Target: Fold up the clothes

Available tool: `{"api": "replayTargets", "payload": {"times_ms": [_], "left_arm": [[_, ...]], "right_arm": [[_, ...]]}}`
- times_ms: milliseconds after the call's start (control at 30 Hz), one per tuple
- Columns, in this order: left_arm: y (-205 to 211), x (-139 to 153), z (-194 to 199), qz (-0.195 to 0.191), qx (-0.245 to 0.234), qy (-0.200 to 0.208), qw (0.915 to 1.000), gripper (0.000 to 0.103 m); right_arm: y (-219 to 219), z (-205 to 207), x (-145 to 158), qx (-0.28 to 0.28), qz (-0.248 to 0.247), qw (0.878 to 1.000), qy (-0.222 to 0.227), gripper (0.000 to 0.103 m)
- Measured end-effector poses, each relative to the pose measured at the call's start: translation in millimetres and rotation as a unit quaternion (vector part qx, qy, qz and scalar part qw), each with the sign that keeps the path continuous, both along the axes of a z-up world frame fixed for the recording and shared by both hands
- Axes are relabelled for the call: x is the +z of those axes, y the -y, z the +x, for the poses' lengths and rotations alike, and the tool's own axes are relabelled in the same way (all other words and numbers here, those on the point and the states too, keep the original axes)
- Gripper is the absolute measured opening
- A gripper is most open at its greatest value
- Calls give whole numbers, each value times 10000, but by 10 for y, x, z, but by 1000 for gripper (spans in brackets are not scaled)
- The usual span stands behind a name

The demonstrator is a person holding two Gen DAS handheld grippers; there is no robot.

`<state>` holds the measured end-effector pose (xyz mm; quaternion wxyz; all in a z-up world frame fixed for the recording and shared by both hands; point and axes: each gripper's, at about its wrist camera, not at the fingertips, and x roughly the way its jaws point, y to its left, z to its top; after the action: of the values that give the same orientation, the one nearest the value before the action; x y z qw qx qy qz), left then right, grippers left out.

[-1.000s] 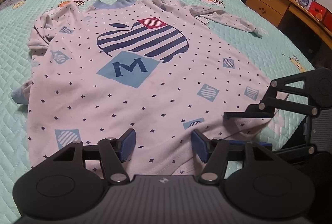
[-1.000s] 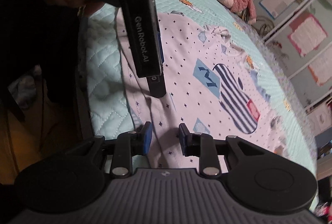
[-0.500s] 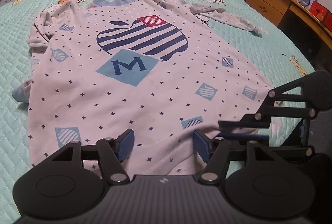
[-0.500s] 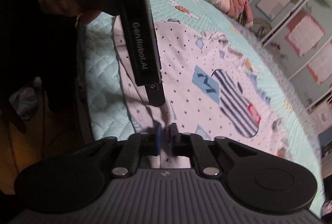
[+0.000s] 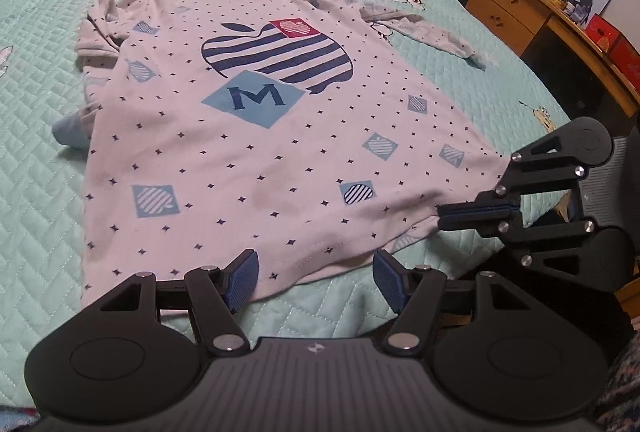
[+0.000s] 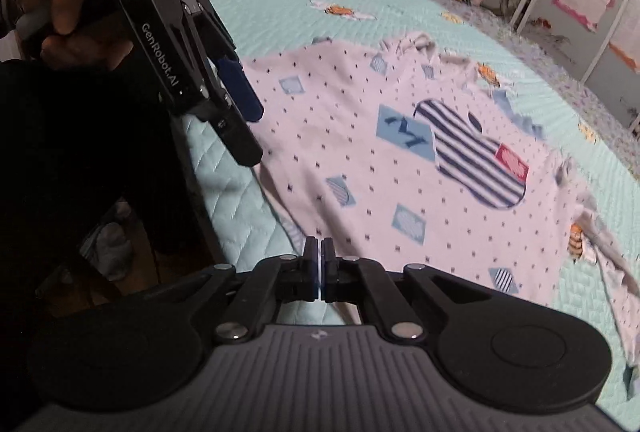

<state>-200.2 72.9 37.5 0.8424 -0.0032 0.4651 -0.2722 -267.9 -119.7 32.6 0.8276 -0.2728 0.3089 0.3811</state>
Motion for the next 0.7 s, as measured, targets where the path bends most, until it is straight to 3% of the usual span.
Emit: {"api": "replayTargets", "payload": {"times_ms": [100, 167, 267, 333, 400, 433, 533, 600, 700], "left_arm": [[-58, 33, 19, -81, 151, 27, 9998, 66], [-91, 49, 38, -90, 254, 35, 9996, 66], [-110, 58, 34, -25, 270, 55, 9996, 66], [-114, 59, 27, 22, 263, 69, 9996, 66], [-93, 56, 24, 40, 227, 79, 9997, 66], [-77, 62, 22, 23, 201, 102, 9997, 66], [3, 94, 21, -39, 75, 203, 9998, 66], [81, 112, 23, -19, -35, 247, 9997, 66], [169, 114, 20, 70, -175, 279, 9994, 66]], "right_arm": [[-39, 170, 1, -239, 368, 9986, -281, 3], [-8, 388, -50, -693, 698, 9908, -930, 4], [95, 609, -147, -1287, 1206, 9702, -1659, 4], [188, 695, -212, -1566, 1536, 9474, -2331, 5], [256, 700, -259, -1476, 1718, 9278, -2964, 8], [263, 660, -259, -1372, 1667, 9272, -3061, 8], [300, 469, -164, -1281, 1501, 9457, -2584, 9], [325, 347, -83, -1280, 1336, 9623, -1995, 15], [263, 201, -7, -1077, 833, 9847, -1084, 16]]}}
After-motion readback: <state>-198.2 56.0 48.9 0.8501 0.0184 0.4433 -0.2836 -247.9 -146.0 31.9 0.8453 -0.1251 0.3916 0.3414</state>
